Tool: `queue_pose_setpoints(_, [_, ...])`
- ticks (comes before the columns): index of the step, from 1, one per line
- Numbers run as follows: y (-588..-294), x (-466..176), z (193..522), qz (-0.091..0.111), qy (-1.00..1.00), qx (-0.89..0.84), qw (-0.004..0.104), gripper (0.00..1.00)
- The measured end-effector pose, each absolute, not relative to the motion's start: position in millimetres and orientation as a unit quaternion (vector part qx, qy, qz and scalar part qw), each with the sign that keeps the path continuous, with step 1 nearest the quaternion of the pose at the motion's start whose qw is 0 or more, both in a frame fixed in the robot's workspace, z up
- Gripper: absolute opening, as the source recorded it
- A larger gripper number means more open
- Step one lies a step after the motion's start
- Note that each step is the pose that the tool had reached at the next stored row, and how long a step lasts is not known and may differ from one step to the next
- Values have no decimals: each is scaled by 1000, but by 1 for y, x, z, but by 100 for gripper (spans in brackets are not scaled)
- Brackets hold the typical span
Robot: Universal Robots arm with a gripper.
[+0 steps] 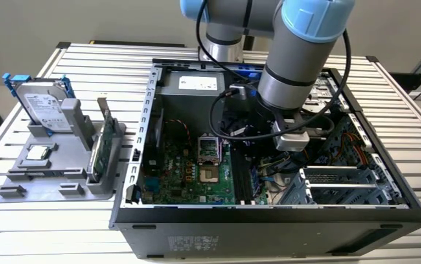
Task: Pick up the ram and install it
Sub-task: 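Insert the ram into the slot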
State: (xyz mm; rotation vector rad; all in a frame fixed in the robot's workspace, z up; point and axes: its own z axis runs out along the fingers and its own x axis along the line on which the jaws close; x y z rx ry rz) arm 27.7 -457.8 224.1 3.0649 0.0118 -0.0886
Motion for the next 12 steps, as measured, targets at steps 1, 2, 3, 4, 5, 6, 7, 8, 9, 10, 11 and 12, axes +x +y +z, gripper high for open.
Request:
queue_pose_setpoints(1, [-458,28,224,-29,3,999,38,0])
queue_pose_setpoints(2, [-458,28,223,-29,2,999,38,0])
queue_pose_setpoints(3, [-458,28,223,-29,2,999,38,0])
queue_pose_setpoints(4, [-458,28,223,-29,1,999,38,0])
queue_pose_setpoints(5, [-458,29,222,-29,0,999,38,0])
queue_pose_setpoints(6, [-458,29,222,-29,0,999,38,0])
queue_pose_setpoints(7, [-458,29,221,-29,-1,999,38,0])
queue_pose_setpoints(8, [-458,29,221,-29,-2,999,38,0])
queue_pose_setpoints(9, [-458,29,221,-29,-2,999,38,0])
queue_pose_setpoints(10, [-458,29,220,-29,-2,999,38,0])
queue_pose_setpoints(11, [-458,29,220,-29,-2,999,38,0])
queue_pose_setpoints(12, [-458,29,220,-29,-3,999,38,0])
